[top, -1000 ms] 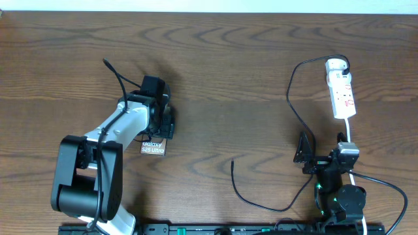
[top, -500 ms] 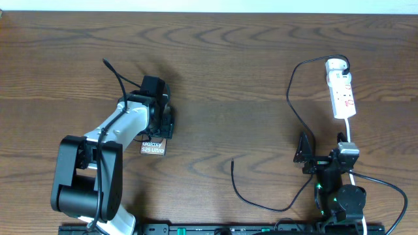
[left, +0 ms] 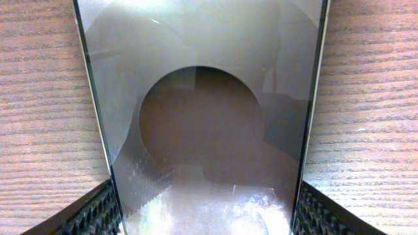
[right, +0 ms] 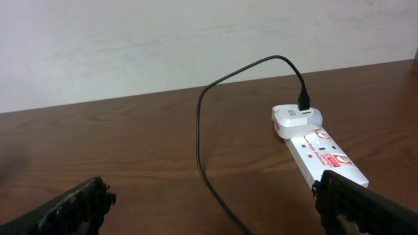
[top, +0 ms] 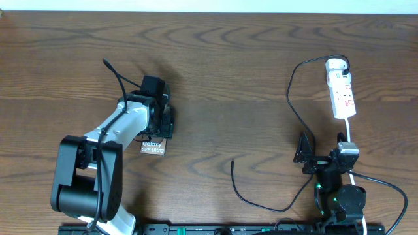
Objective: Plug charger to phone and switch on socket
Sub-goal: 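Close left gripper on the phone's long edges, then lift the phone with left gripper and rotate it upright toward center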
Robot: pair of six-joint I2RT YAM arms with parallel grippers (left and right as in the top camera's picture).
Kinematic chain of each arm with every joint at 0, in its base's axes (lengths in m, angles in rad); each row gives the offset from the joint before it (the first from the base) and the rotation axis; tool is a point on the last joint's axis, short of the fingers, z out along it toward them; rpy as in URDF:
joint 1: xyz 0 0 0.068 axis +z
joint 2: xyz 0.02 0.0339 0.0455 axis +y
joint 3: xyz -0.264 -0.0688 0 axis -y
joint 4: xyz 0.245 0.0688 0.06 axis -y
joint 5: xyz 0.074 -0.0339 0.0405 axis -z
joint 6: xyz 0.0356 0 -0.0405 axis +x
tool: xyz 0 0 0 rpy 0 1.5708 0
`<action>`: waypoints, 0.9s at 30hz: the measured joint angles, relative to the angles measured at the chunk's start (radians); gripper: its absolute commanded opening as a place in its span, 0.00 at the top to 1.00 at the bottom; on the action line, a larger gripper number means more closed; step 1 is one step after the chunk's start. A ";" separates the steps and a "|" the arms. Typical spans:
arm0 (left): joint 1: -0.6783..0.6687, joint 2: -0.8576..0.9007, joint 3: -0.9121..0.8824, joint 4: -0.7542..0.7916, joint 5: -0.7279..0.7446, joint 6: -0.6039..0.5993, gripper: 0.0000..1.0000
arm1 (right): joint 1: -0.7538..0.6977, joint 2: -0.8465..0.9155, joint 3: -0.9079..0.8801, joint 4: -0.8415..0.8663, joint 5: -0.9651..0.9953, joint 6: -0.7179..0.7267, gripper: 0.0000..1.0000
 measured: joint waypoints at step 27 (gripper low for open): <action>0.003 -0.154 0.063 -0.052 0.080 -0.011 0.93 | 0.000 0.000 0.000 0.000 0.000 0.000 0.01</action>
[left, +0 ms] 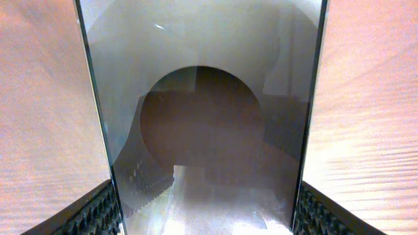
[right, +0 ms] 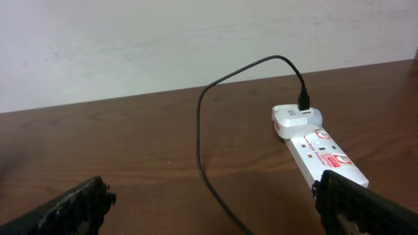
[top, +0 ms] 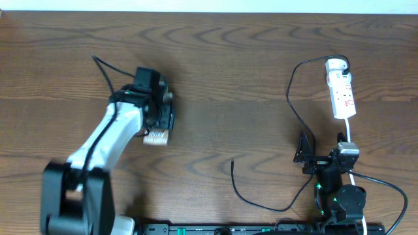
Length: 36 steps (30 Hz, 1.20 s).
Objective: Plug charger to phone and switch on socket
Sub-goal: 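Lift the phone with left gripper and rotate it upright toward center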
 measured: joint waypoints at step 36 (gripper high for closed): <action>0.238 -0.341 0.037 0.032 1.101 -1.489 0.93 | 0.000 0.000 0.000 0.000 0.000 0.000 0.01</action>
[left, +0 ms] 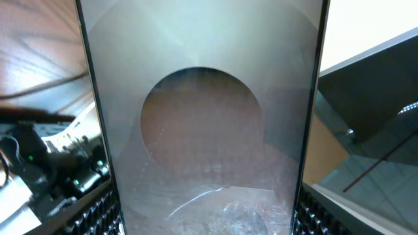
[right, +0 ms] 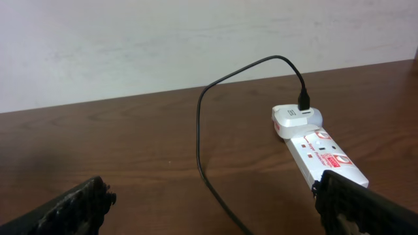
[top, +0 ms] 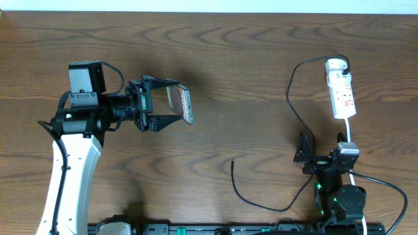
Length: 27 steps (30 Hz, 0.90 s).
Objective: Plug charger to phone and switch on socket
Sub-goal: 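Lift the phone with left gripper and rotate it upright toward center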
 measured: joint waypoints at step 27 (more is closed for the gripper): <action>-0.168 0.004 -0.001 -0.314 -1.004 0.115 0.93 | 0.000 0.000 0.000 0.000 0.000 0.000 0.01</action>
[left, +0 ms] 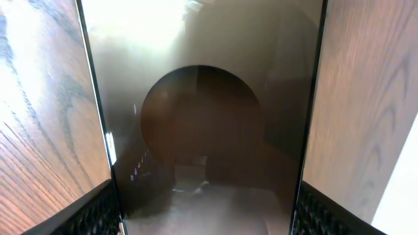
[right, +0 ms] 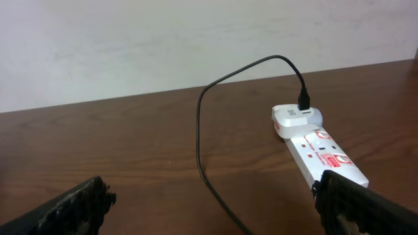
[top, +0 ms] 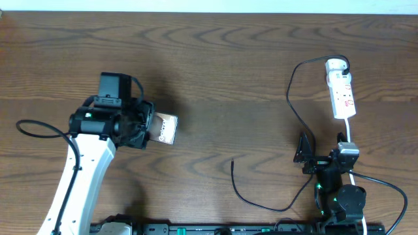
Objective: Plug charger to phone and switch on socket
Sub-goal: 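Lift the phone with left gripper and rotate it upright toward center, then move right gripper toward the phone held by left gripper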
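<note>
My left gripper (top: 149, 128) is shut on the phone (top: 165, 130), whose labelled back faces up in the overhead view. In the left wrist view the phone's glossy screen (left: 202, 111) fills the space between the fingers (left: 98, 210). The black charger cable (top: 291, 108) runs from the white adapter (top: 336, 64), plugged into the white power strip (top: 343, 93), to its loose end (top: 233, 163) on the table. My right gripper (top: 322, 150) rests open at the front right, apart from the cable (right: 199, 140) and strip (right: 326, 156). The strip's switch state cannot be read.
The dark wooden table (top: 228, 78) carries only these things. A white wall (right: 196, 39) stands behind the strip's far end. The right arm's own grey cable (top: 385, 186) loops at the front right corner.
The left gripper held the phone raised and edge-on, pointing right. It now sits lower and nearer the front, the phone's labelled back facing up. The right arm, cable and strip are unchanged.
The left gripper first stood over the phone lying on the table, fingers either side of it. Then phone and gripper were slightly farther back. Later the phone was raised and turned on edge toward the right; now it is held lower, back side up. The right arm stayed still.
</note>
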Robot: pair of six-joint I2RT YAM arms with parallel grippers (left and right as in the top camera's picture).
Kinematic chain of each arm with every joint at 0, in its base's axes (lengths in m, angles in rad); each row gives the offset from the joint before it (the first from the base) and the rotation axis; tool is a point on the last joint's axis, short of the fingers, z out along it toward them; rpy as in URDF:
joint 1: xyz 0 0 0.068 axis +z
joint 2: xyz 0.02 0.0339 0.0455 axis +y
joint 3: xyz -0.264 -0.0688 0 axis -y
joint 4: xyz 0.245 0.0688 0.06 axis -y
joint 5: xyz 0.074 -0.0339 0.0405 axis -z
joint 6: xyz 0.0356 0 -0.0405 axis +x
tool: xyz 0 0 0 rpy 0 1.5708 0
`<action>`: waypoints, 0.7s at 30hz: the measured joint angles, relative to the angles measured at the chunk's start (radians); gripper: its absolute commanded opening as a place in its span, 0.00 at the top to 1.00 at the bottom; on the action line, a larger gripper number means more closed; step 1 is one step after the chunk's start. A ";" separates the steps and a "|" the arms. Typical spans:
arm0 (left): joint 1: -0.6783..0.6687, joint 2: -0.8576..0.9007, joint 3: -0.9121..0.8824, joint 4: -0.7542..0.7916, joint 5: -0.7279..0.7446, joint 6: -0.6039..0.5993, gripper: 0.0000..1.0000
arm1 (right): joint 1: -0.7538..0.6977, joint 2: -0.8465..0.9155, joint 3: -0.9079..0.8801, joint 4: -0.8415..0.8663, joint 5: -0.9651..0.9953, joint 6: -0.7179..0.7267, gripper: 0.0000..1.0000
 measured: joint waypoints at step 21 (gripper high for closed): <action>-0.019 0.062 -0.001 0.005 -0.024 -0.032 0.93 | 0.000 0.002 -0.001 0.111 -0.116 0.039 0.01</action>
